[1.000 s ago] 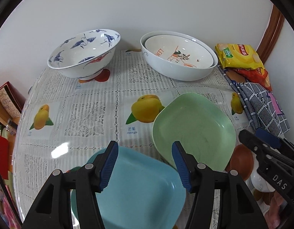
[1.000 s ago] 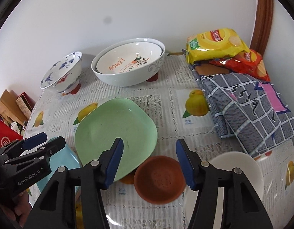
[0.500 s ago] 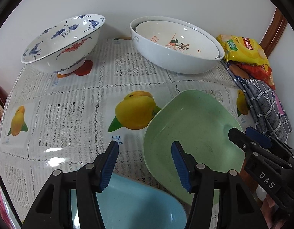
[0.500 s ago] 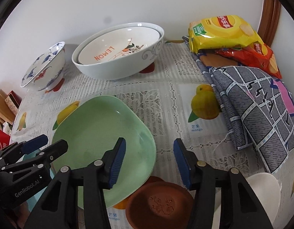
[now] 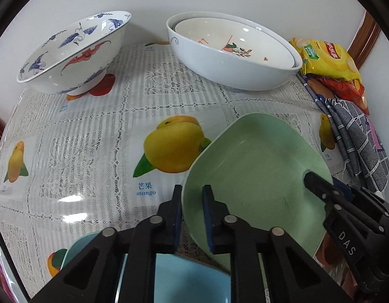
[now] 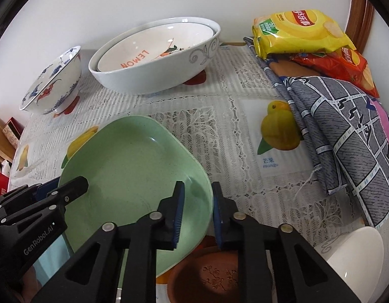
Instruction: Organize plates and bowls
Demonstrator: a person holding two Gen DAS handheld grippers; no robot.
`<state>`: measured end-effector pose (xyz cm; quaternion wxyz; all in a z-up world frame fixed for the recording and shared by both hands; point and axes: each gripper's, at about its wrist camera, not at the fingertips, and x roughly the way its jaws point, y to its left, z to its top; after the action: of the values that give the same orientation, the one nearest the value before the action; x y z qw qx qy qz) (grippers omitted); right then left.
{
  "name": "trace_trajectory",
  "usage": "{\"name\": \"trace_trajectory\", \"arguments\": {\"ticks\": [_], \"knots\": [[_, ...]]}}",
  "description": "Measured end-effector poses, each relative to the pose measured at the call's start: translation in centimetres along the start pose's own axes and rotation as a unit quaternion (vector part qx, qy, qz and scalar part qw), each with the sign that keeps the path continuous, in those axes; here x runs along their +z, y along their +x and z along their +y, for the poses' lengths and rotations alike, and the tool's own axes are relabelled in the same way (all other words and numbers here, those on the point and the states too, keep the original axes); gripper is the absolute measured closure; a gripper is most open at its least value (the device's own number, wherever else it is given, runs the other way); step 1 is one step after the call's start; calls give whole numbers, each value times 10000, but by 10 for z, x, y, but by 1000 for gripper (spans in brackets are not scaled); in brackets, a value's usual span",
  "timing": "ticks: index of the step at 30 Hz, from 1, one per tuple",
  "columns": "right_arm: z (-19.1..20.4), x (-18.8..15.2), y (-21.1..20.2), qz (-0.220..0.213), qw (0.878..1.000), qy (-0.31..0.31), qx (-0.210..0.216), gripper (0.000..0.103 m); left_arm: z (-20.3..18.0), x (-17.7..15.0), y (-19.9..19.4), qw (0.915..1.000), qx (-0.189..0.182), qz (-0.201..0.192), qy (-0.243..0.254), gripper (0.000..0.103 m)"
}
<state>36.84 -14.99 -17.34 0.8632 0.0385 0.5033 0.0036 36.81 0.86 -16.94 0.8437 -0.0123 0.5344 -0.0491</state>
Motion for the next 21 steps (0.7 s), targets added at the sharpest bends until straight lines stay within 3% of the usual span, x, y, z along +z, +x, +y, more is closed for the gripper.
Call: {"name": "trace_trajectory", "arguments": {"ticks": [7, 21], "knots": [[-10, -1, -4, -130, 9994, 235, 199, 95, 3, 2, -10, 9999, 20, -150, -70, 91], [-10, -9, -58, -483, 9969, 426, 459, 96, 3, -12, -63, 9990, -69, -421, -92, 91]]}}
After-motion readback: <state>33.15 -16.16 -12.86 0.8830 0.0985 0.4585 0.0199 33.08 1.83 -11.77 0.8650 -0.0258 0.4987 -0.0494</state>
